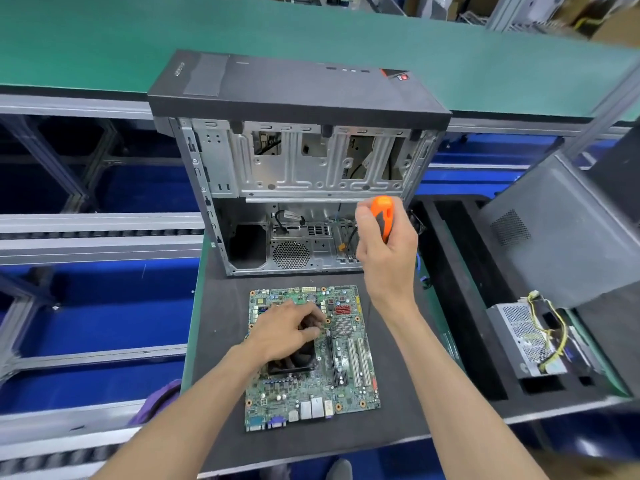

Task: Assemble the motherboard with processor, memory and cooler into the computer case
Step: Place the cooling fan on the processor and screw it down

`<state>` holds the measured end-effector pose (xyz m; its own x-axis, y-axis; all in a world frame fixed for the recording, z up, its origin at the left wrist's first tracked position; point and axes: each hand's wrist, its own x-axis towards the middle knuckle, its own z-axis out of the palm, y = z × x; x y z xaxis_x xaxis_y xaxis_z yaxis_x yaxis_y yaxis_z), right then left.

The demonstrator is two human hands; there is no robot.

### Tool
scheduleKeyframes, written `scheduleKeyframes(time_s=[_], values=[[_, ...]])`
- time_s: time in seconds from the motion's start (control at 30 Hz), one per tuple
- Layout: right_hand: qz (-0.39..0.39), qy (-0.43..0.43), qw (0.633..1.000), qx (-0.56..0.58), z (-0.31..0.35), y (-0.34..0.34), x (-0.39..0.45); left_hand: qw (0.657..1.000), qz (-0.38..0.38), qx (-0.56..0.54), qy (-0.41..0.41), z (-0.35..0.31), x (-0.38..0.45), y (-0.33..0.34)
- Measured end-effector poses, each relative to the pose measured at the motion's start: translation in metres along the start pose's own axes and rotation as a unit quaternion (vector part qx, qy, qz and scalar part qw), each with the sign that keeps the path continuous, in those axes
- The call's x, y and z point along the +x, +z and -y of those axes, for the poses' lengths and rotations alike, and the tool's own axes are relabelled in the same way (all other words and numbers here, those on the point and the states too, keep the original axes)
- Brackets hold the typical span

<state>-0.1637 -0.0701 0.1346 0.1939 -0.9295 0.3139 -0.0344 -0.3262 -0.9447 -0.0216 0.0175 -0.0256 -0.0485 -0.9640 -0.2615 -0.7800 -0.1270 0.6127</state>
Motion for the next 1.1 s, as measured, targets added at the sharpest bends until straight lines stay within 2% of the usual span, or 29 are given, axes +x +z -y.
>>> scheduleKeyframes(time_s=[0.17,0.27,0.57,1.1], values=[[0.013,0.01,0.98,0.196,0.027,0.018,-0.001,0.996,0.012,-0.093,0.008,-0.001,-0.003,-0.003],[0.015,0.015,0.965,0.263,0.039,0.023,-0.005,0.99,0.034,-0.134,0.018,-0.001,-0.003,-0.006],[0.025,0.018,0.959,0.283,0.054,0.019,-0.012,0.991,0.049,-0.121,-0.009,-0.001,-0.001,-0.008],[0.03,0.054,0.956,0.286,0.058,0.016,-0.017,0.991,0.024,-0.133,-0.009,0.001,0.002,-0.009]])
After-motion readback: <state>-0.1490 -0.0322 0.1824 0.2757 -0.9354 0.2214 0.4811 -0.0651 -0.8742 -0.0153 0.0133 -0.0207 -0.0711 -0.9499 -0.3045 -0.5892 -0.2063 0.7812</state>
